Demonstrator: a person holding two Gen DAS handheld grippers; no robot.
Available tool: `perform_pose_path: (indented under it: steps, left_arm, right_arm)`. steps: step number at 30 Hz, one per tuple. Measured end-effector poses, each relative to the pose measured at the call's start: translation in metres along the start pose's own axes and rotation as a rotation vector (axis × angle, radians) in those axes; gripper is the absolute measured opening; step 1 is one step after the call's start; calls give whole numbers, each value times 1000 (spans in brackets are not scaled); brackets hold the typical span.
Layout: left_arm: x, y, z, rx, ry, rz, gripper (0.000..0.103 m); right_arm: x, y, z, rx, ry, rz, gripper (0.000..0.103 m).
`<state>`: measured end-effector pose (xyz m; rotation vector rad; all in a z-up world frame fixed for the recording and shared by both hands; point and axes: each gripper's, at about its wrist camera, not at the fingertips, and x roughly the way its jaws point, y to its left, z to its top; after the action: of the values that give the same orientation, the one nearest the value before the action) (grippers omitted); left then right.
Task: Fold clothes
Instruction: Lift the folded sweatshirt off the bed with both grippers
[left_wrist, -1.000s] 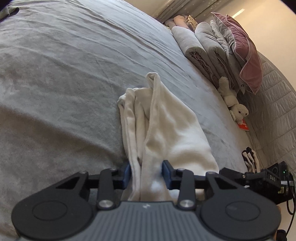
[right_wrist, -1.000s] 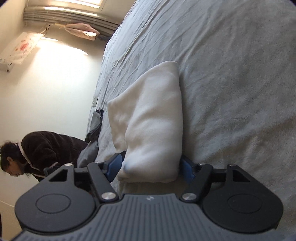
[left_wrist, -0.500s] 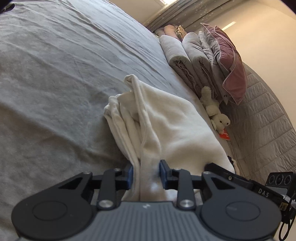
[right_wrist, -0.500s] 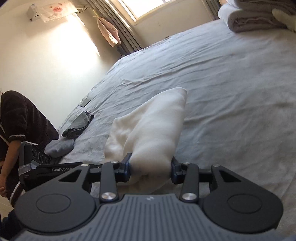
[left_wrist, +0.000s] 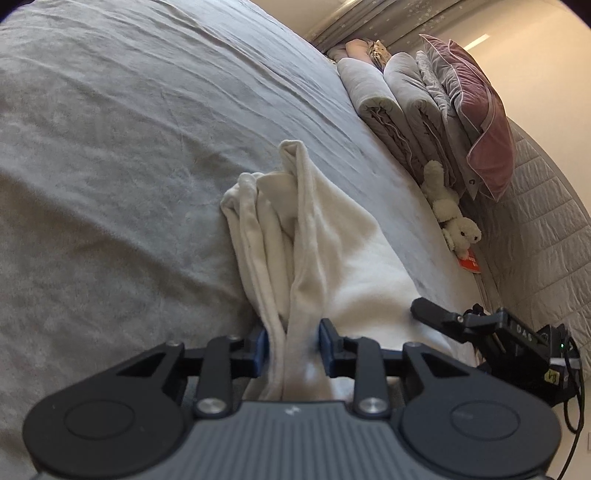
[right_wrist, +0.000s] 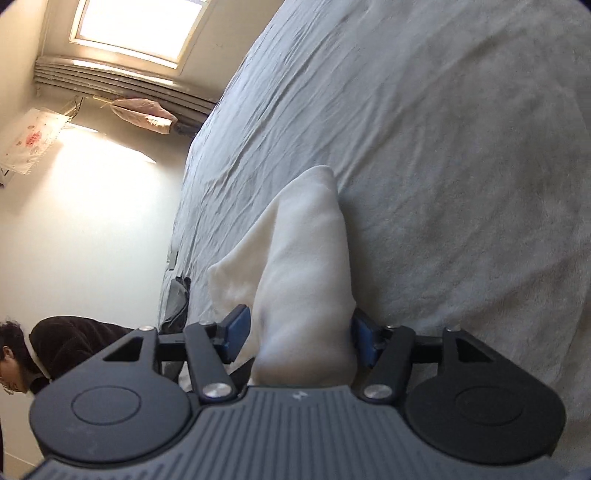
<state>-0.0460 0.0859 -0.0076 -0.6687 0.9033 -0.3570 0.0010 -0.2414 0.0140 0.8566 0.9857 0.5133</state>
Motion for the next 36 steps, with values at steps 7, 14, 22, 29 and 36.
perform_pose_path:
  steps: [7,14,22,29,36]
  left_arm:
    - [-2,3,0,-16,-5,-16,29]
    - [0,5,1,-48,-1,-19,32]
    - [8,-3,0,-56,3,-66,71]
    - [12,-11,-3,-11,-25,-20,51]
    - [12,-6,-2,-49,-28,-50,36]
  right_arm:
    - [-1,33,-16,-239,-53,-78,47]
    - [5,55,-29,-443,-102,-167,46]
    - [11,48,-27,-432,-93,-174,46]
    - [7,40,-22,-335,-83,-135,54]
    - [15,29,-21,-247,-72,-126,63]
